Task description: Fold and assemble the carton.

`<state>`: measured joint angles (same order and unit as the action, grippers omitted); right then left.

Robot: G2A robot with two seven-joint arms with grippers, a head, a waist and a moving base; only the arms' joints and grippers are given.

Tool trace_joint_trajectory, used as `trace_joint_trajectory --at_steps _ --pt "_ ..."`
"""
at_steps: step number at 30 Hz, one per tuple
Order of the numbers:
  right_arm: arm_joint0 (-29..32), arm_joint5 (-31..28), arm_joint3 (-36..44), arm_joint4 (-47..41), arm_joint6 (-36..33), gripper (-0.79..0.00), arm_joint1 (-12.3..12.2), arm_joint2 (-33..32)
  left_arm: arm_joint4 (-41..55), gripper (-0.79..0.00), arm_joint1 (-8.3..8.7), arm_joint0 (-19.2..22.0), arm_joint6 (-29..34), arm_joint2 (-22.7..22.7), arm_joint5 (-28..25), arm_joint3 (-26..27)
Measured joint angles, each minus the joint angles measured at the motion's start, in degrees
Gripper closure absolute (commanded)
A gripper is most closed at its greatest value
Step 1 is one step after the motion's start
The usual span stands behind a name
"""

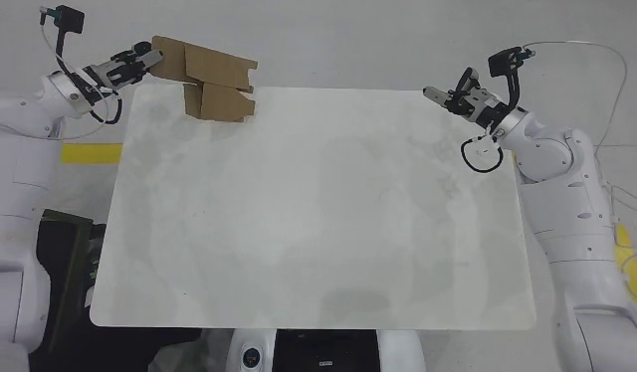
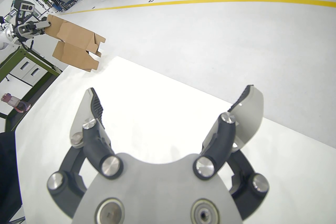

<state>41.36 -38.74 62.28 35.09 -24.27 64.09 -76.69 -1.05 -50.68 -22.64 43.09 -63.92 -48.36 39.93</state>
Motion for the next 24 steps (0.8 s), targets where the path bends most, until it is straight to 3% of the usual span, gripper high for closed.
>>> trace_joint_trajectory --at_steps 9,17,24 --pt "0.0 0.0 0.0 0.0 0.0 -0.785 0.0 0.0 5.4 0.000 -3.81 2.0 0.8 6.7 -0.7 5.1" --pt "0.0 0.0 0.0 0.0 0.0 -0.785 0.0 0.0 11.9 0.000 -6.82 1.3 0.7 11.5 -0.7 9.1" --pt "0.0 0.0 0.0 0.0 0.0 -0.785 0.0 0.0 15.9 0.000 -8.23 -0.2 3.1 14.2 -3.8 12.2"
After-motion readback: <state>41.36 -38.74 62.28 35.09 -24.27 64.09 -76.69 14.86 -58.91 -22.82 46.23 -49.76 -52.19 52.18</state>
